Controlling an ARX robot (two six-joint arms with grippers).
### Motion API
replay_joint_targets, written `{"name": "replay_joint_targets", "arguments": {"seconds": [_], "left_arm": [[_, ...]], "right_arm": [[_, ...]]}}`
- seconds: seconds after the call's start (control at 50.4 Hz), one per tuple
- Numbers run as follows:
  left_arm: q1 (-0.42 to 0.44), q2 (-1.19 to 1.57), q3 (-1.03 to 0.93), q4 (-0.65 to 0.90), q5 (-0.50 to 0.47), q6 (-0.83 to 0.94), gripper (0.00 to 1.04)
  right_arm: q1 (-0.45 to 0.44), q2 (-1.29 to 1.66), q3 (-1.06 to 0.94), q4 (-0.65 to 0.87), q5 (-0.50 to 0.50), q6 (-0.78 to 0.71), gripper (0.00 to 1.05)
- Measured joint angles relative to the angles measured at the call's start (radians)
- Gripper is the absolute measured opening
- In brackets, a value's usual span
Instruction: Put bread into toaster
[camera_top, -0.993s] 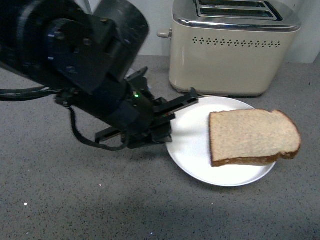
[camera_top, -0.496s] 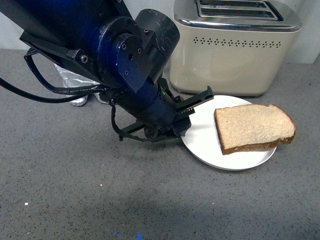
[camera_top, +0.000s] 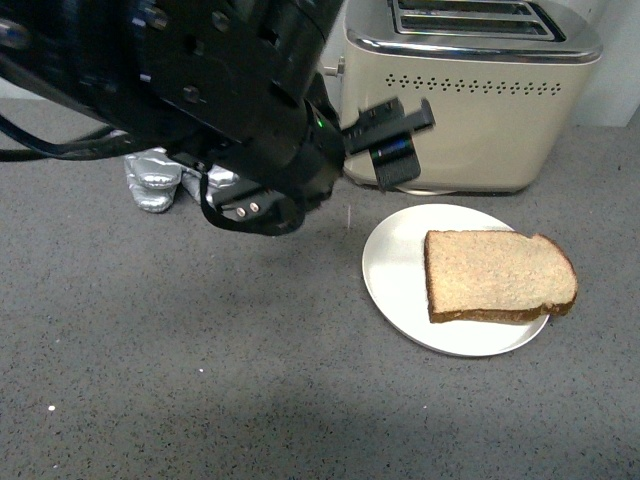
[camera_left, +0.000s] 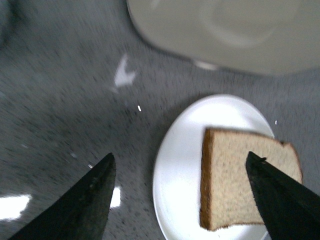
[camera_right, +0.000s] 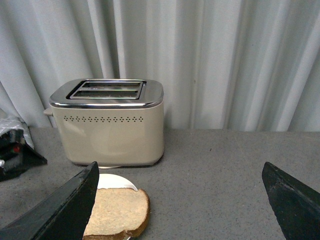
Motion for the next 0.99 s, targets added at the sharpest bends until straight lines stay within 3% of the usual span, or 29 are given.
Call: {"name": "replay_joint_targets", "arguments": {"seconds": [0.119,0.357,0.417,0.437,0.496,0.556,0.834,0.993], "left_arm": [[-0.001,-0.150,-0.165,0.193,-0.211,0.089,0.99],[0.004,-0.358,-0.444,0.417,-0.377,0.166,0.98],[0.011,-0.394,-0.537,0.574,-0.445,0.253,0.91],[0.023,-0.413,-0.598,0.696,-0.455,0.306,0.86],[0.057,-0.461,-0.705,0.883,-0.437,0.431,0.75],[0.097,-0.524,-0.779,0.968,-0.411,0.516,0.64],[0.268,-0.842,-1.007,0.884,-0.242,0.609,0.03],[0.338,-1.011,-1.072,0.776,-0.183,0.616,0.04]], "right_arm": [[0.000,0.000,0.000,0.000,0.000,0.000,0.95],[0.000,0.000,0.000,0.000,0.000,0.000,0.95],[0.000,0.000,0.000,0.000,0.000,0.000,0.95],[0.000,0.000,0.000,0.000,0.000,0.000,0.95],[0.000,0.000,0.000,0.000,0.000,0.000,0.95],[0.000,0.000,0.000,0.000,0.000,0.000,0.95],[0.000,0.000,0.000,0.000,0.000,0.000,0.95],[0.000,0.000,0.000,0.000,0.000,0.000,0.95]]}}
